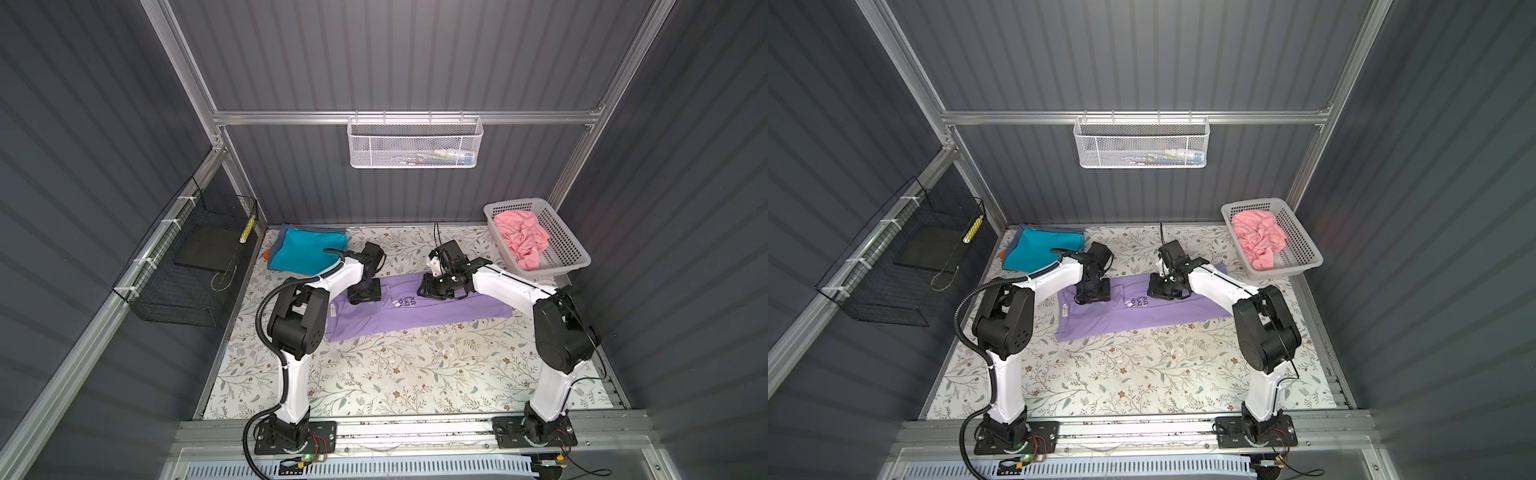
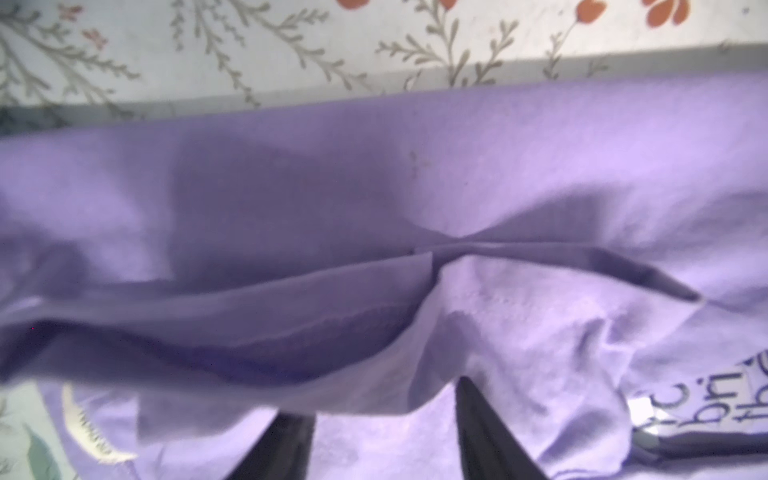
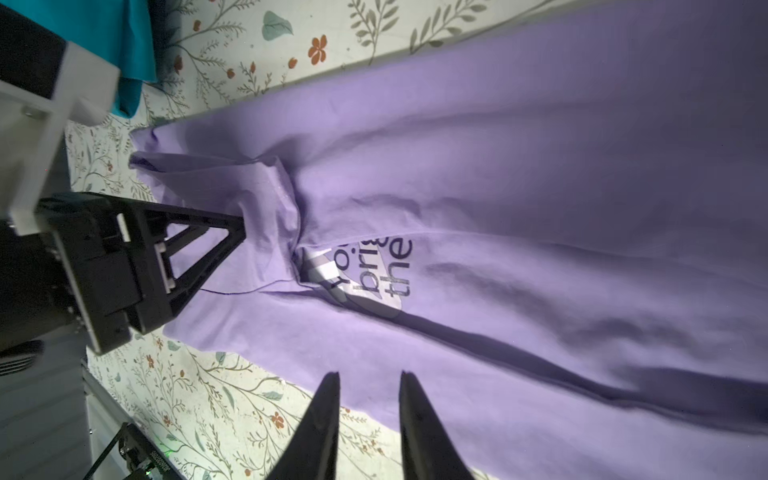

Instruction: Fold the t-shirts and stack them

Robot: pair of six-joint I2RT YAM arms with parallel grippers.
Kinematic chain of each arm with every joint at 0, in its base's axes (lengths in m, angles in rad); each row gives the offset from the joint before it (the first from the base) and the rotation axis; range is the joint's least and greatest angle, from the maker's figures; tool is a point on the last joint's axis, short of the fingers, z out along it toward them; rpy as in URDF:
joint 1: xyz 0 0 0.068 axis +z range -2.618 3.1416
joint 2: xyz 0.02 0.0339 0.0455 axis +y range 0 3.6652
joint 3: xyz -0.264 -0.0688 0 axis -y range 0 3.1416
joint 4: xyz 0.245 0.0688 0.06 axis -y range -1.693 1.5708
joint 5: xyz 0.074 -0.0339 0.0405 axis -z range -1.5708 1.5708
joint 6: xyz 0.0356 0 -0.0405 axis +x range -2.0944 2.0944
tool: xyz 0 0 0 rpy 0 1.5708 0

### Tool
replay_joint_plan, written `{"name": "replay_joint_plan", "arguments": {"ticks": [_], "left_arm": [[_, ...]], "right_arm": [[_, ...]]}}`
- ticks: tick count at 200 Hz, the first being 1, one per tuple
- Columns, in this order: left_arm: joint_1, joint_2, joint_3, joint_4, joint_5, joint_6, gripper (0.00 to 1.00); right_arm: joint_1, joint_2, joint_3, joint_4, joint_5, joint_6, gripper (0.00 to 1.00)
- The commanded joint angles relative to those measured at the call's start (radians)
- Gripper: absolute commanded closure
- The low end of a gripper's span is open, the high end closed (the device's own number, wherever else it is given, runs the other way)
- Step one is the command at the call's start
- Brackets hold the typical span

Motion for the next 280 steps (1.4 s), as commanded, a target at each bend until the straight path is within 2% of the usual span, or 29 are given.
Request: {"name": "replay_joint_plan", "arguments": {"ticks": [1,14,29,49,75,89,131,177,198,215,248,280], "left_arm": [[0.016,-0.13,-0.027,-0.065,-0.027,0.007,0.35],[0.019,-0.185,-0.046,-0.079,-0.037,-0.003,0.32],[0.019,-0.243,-0.077,-0.077,-0.028,-0.022,0.31],[0.014,-0.29,-0.165,-0.033,0.029,-0.066,0.39],[-0.007,-0.265,-0.225,0.02,0.045,-0.094,0.45],[-0.013,-0.224,-0.237,0.046,0.06,-0.102,0.47],[-0.015,-0.126,-0.221,0.094,0.051,-0.116,0.5],[-0.018,0.022,-0.127,0.113,0.045,-0.098,0.51],[-0.018,0.094,-0.038,0.111,0.033,-0.079,0.52],[-0.018,0.166,0.053,0.097,0.03,-0.052,0.52],[-0.018,0.319,0.277,0.072,0.06,-0.002,0.52],[-0.022,0.456,0.482,0.079,0.118,0.031,0.52]], "right_arm": [[-0.002,-0.014,0.03,-0.032,0.037,-0.036,0.72],[-0.001,-0.023,0.035,-0.05,0.07,-0.055,0.72],[-0.002,-0.044,0.024,-0.083,0.166,-0.085,0.72],[-0.008,-0.078,-0.015,-0.13,0.33,-0.122,0.74],[-0.037,-0.103,-0.084,-0.189,0.525,-0.123,0.75],[-0.062,-0.101,-0.119,-0.209,0.578,-0.117,0.75],[-0.113,-0.06,-0.184,-0.198,0.586,-0.102,0.69],[-0.095,-0.041,-0.265,-0.153,0.505,-0.089,0.62],[-0.048,-0.07,-0.312,-0.15,0.522,-0.104,0.61],[0.015,-0.11,-0.362,-0.128,0.477,-0.107,0.62],[0.3,-0.154,-0.418,-0.121,0.506,-0.101,0.64],[0.543,-0.119,-0.366,-0.06,0.397,-0.126,0.65]]}}
